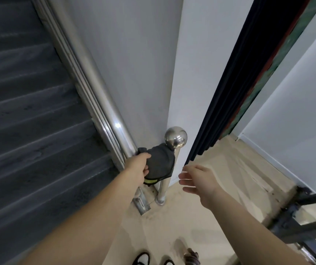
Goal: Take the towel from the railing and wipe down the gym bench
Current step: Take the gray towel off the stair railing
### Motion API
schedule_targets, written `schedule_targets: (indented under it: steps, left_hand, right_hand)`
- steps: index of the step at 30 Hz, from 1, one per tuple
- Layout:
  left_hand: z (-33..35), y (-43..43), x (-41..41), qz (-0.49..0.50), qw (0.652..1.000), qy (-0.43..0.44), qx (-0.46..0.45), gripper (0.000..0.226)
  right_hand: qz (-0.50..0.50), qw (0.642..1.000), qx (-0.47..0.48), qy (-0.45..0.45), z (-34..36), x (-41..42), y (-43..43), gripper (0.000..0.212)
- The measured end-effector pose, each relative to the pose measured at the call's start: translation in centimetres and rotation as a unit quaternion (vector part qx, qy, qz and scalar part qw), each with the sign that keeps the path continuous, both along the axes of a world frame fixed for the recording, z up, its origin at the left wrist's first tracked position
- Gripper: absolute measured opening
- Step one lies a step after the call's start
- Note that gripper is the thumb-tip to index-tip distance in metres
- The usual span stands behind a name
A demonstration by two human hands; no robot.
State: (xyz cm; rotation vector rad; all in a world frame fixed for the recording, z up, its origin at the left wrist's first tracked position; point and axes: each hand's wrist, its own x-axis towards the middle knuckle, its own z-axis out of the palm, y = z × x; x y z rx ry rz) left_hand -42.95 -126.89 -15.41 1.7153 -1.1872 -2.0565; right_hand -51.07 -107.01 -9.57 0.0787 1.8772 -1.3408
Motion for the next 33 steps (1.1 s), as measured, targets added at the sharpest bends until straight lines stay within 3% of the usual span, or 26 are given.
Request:
schedule_targets:
  steps: [2,8,12,15,17,21,26,28,33]
  left_hand:
    - [2.9,-1.2,-0.6,-0.022,0.998,0.056,0.015,0.032]
    - [10.7,-2.8,-0.9,-0.056,0.981,0.178,-0.061,0.018]
    - [14.4,-1.3,0.2,-0.063,0.972,0.164,-0.158,0.014]
    - [16.6,1.2,1.4,-0.095,0.956,0.23,-0.158,0.012]
    - [16.8,2.9,1.9,-0.142,0.945,0.265,-0.129,0.01]
    - [14.8,7.0,2.1,-0.263,0.93,0.236,-0.101,0.013]
    - [10.3,14.0,2.5,-0.408,0.895,0.156,-0.096,0.007]
    - [8.8,17.8,3.4,-0.457,0.876,0.137,-0.067,0.016]
    - [6.9,28.7,7.6,-0.622,0.773,0.123,-0.026,0.06]
  right_hand:
    - [-0.015,1.0,-0.016,-0.02,0.6,0.0,-0.3,0.027]
    - [-0.02,0.997,-0.062,-0.031,2.7,-0.1,-1.2,0.031]
    - [-0.011,0.997,-0.067,-0.03,4.1,0.9,-2.3,0.036]
    - [0.002,0.992,-0.089,-0.086,5.0,1.9,-2.8,0.06]
    - [-0.026,0.977,-0.146,-0.153,5.2,2.6,-2.4,0.062]
    - [-0.167,0.925,-0.258,-0.222,4.8,3.7,1.2,0.061]
    - [-0.298,0.917,-0.223,-0.146,2.1,5.6,10.4,0.046]
    - [-0.342,0.908,-0.205,-0.127,1.5,7.5,15.1,0.047]
    - [-0.447,0.876,-0.16,-0.079,-0.3,15.7,27.4,0.058]
